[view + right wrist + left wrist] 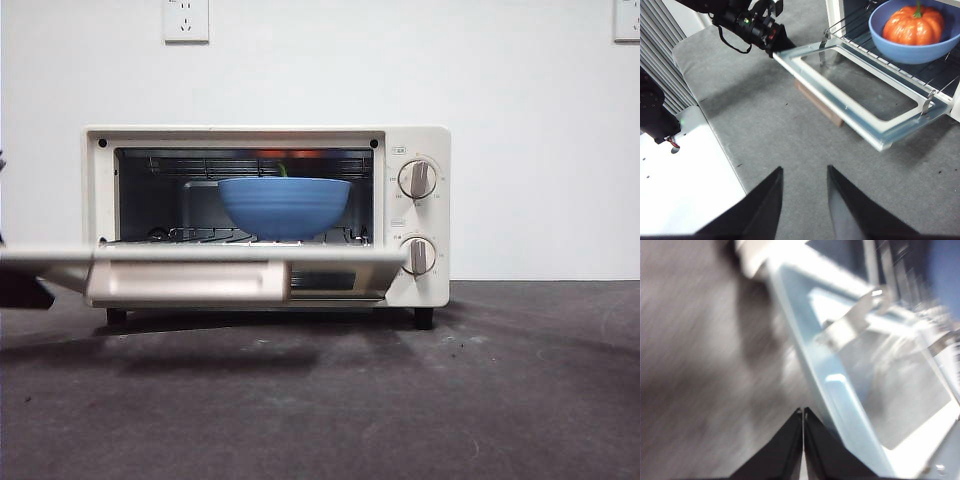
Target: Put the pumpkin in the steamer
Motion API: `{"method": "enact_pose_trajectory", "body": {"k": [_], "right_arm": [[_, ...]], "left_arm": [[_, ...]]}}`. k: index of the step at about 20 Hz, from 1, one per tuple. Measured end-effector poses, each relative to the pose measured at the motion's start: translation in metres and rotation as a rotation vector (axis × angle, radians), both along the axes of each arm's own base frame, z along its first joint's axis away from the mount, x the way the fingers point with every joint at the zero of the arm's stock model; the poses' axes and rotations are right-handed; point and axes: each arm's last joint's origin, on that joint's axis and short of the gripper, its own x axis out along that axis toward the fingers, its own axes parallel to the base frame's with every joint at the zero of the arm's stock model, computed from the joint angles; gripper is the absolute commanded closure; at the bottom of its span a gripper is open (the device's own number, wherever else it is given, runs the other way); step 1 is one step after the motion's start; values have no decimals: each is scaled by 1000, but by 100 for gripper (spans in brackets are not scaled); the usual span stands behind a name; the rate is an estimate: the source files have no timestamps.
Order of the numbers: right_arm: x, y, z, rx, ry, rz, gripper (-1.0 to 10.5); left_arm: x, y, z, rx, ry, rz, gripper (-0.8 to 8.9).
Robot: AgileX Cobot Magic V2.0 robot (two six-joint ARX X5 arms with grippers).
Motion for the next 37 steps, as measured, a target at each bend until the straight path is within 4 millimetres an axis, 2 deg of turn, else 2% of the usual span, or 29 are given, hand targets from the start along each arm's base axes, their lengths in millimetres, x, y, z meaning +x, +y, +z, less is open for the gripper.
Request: {"method": "enact_pose_trajectory", "body": {"k": [14, 22, 31, 37], "right_arm": [[0, 0, 0, 4, 10, -5, 803], [0, 0, 0, 7, 16, -9, 803], [0, 0, 0, 8, 12, -12, 803], [1, 1, 2, 25, -8, -13, 803]], "left_arm": [[23, 13, 33, -136, -247, 90, 799], [23, 11, 38, -165, -239, 104, 798], [0, -5, 82, -104, -338, 103, 798], [-35, -27, 112, 21, -396, 91, 798]]}}
